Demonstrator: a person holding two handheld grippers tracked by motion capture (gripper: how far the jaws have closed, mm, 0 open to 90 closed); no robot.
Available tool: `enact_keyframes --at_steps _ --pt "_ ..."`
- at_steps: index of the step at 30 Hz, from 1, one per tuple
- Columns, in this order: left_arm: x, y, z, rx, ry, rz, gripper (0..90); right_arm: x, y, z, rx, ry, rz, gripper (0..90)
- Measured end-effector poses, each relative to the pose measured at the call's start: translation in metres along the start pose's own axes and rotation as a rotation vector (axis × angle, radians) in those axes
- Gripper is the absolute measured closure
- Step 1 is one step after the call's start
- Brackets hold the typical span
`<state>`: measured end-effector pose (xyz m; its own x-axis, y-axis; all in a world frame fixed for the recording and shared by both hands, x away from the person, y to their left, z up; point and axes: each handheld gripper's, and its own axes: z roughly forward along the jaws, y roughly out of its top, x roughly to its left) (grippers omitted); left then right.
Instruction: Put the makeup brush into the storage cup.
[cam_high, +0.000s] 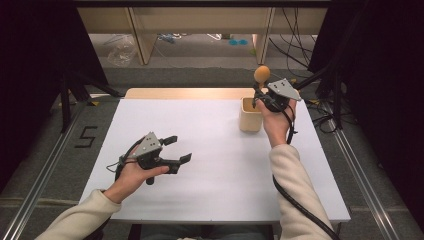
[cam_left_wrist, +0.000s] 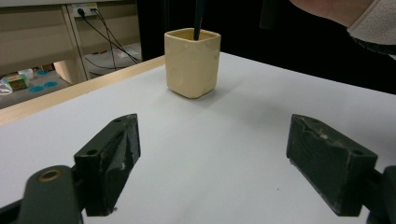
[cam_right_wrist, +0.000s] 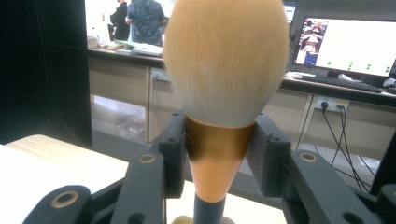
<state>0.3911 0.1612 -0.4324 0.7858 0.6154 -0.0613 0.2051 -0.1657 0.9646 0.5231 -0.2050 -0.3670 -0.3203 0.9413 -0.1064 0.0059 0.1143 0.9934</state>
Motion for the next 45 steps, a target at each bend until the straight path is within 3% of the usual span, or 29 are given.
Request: enact_keyframes --at_steps 45 --pt "0.0 -0.001 0.001 -0.002 -0.007 -0.004 17.7 0.001 -0.012 0.007 0.042 -0.007 -0.02 63.0"
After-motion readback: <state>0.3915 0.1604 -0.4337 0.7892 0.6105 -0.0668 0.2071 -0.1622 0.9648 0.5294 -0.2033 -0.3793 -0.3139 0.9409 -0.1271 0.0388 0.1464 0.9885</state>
